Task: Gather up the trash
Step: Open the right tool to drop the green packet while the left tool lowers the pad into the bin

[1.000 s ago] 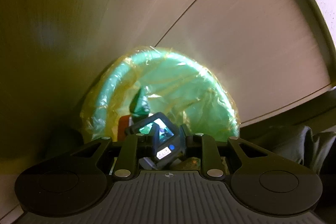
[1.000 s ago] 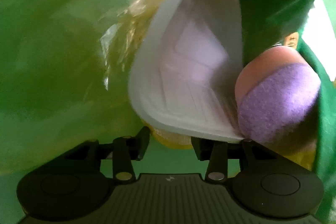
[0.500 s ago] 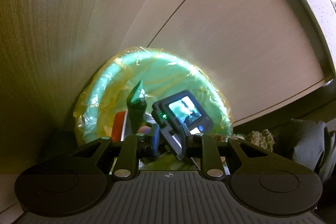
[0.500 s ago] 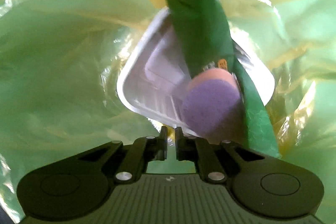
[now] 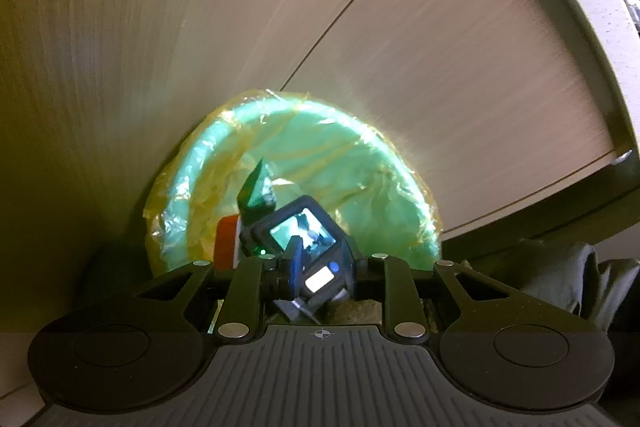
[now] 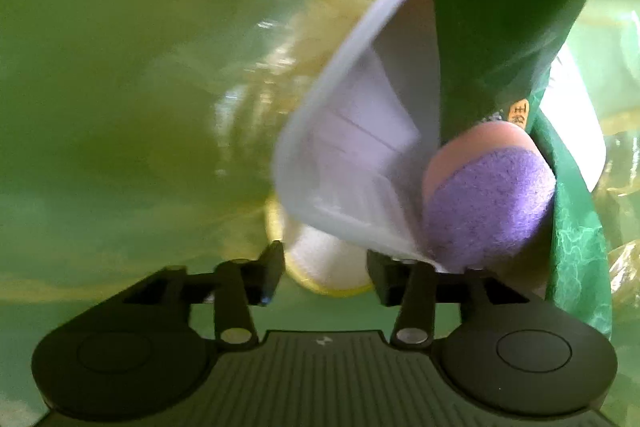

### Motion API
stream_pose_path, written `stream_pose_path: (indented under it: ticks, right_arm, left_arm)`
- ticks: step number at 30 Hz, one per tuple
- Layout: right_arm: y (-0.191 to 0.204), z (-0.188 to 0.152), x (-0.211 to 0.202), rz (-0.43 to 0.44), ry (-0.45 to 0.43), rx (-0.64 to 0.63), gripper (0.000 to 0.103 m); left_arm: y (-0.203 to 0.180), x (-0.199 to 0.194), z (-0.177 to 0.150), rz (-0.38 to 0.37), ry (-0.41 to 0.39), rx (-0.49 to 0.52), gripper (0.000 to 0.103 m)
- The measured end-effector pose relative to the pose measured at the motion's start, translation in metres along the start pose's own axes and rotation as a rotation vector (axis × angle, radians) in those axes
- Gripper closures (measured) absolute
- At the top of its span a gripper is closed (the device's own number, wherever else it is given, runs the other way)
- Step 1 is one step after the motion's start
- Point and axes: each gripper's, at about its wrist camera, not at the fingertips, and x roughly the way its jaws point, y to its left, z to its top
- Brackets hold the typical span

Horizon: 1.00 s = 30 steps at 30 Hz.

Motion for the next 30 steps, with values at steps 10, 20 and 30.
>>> stream_pose_path:
  ticks: [10,20,30]
  right_arm:
    - [0.014,0.002,0.023,-0.035,0.087,-0.160,0.053]
    - [0.026,-0.005,0.006,-0.066,-0.030,-0.081,0.085]
    - [-0.009,-0.018,-0.029,-0.048,-0.040,-0.034,0.087]
  left_arm:
    - [0.002,0.004,0.001,-0.010,0.006,-0.018,0.079]
    - [-0.001,0.007,-0.001,0.005,0.014,-0.017,0.079]
    - [-0.003,0.004,-0.003,-0.021,0.000,-0.015,0.079]
